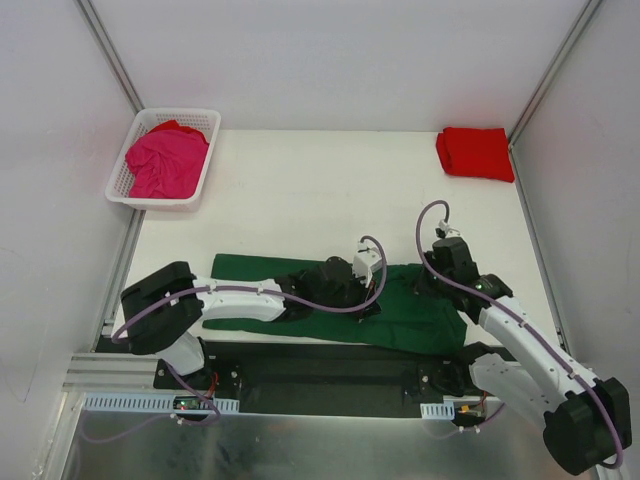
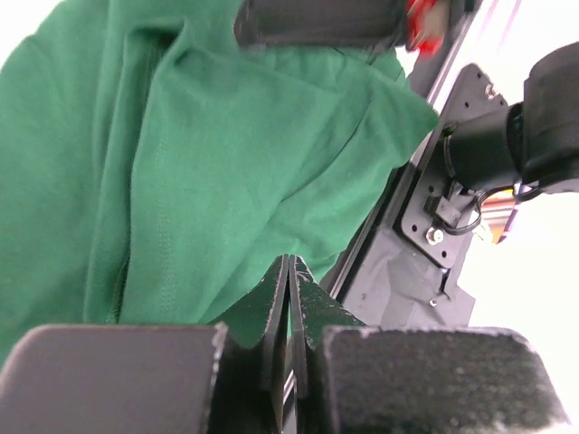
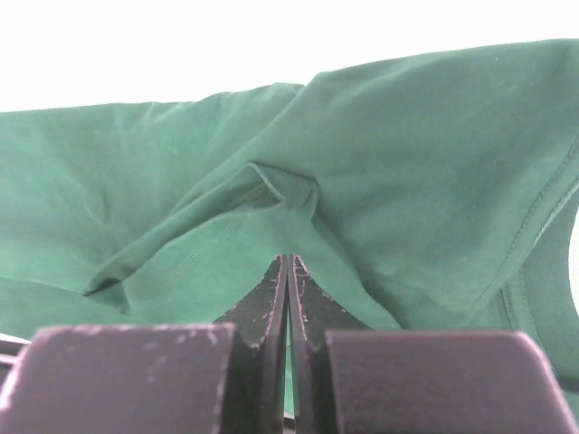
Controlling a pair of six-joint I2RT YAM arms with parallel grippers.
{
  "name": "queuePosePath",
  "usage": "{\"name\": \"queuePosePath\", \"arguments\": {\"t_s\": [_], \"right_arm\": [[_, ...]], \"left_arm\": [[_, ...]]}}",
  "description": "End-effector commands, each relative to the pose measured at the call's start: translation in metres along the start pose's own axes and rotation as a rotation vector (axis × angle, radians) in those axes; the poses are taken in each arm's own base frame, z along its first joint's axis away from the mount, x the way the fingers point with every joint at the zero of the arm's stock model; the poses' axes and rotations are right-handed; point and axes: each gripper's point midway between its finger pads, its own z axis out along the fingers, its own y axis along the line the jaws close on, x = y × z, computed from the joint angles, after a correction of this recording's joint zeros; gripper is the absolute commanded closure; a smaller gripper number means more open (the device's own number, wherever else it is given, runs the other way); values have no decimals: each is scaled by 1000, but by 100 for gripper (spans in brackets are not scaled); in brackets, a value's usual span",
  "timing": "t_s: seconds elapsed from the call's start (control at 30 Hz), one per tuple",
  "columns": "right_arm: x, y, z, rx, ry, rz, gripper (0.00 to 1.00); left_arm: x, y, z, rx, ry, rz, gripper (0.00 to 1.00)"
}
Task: Fold and stack the t-shirts
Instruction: Fold the other side of the tshirt into a rectangle
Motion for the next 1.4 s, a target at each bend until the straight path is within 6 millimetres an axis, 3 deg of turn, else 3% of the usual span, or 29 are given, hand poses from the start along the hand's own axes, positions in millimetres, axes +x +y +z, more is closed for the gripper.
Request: {"name": "queuePosePath", "arguments": {"t_s": [0.0, 0.4, 0.63, 0.9, 1.2, 1.37], "right_arm": [[-15, 15, -1, -124, -9, -3, 99], [-16, 37, 3, -249, 52, -9, 99], [-7, 27, 23, -202, 92, -13, 99], [-4, 14, 42, -131, 123, -5, 99], [-11, -7, 55, -34, 119, 11, 99], [-19, -6, 53, -30, 104, -8, 99]], "left_arm": [[-3, -18, 7, 119, -7, -39, 100], [4, 11, 22, 93, 13, -94, 100], [7, 38, 25, 59, 31, -113, 100], [33, 68, 21, -2, 85, -138, 100], [58, 77, 15, -26, 126, -165, 100], [52, 71, 11, -7, 116, -164, 100]]}}
